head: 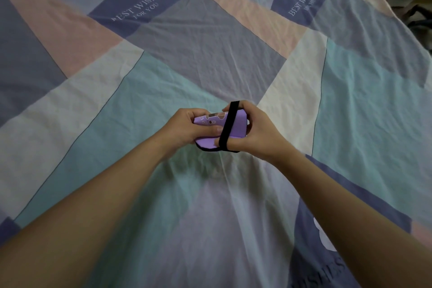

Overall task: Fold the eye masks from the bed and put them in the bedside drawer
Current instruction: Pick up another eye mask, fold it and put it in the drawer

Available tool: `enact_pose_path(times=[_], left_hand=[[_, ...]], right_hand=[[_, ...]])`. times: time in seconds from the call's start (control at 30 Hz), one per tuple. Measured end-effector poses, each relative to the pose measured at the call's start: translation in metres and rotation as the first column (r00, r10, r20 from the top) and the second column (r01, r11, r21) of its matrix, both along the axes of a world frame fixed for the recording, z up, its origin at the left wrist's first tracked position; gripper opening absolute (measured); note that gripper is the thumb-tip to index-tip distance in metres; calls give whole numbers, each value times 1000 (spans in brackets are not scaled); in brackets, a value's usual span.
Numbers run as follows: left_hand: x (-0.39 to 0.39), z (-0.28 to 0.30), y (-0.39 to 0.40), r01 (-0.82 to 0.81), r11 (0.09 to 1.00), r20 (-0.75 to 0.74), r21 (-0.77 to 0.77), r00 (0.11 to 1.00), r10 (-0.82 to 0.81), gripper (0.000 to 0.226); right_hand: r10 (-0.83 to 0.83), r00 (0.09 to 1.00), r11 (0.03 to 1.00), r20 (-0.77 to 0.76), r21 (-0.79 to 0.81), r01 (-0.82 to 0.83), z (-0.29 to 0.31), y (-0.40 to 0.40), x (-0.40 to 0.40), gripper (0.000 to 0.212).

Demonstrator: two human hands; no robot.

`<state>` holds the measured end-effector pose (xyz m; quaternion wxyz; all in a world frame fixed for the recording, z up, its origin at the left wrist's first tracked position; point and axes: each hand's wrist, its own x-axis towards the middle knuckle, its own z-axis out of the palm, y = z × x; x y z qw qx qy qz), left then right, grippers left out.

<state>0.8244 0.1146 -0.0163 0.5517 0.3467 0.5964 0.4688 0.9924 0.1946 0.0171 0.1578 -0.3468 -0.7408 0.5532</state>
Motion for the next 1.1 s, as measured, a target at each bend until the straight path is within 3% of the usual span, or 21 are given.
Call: enact_pose_path(times=[0.1,0.2,0.27,0.37,0.5,0.6,0.77,0.83,0.97,1.1], left_hand=[[5,0,0,-40,999,29,2,999,40,32],[14,3,0,-103,995,143,7,985,101,13],[19,5,2,-168,986,200,-7,966,166,23],[21,7,7,-271,962,152,-33,950,273,23],[23,11,10,-356,934,205,-32,912,355,16],[24,14,9,-373,927,252,-34,894,370,15],[22,19,11,-541,840,58,-52,838,543,42],[16,23,8,-504,862,43,-49,861,506,33],[12,31,-4,-557,824,128,-109,814,567,19],[6,52,-22,-652,749,241,-120,712,659,20]], right_hand=[[-21,1000,1000,-19,-23,20,-2,0,-1,59],[-96,992,987,-85,-136,84,-9,-1,1,54],[-219,966,932,-140,-322,165,-14,-2,1,44],[-412,902,794,-128,-536,286,-18,-4,-2,25],[-511,850,740,-127,-569,359,-19,-13,-9,29],[-560,810,674,-174,-664,323,-17,-16,-13,31],[-463,873,740,-156,-609,284,-16,-14,-14,19],[-416,895,766,-161,-593,249,-15,-14,-13,17],[-442,876,714,-193,-666,214,-7,-18,-13,19],[-302,945,794,-129,-583,175,20,-33,-27,9]])
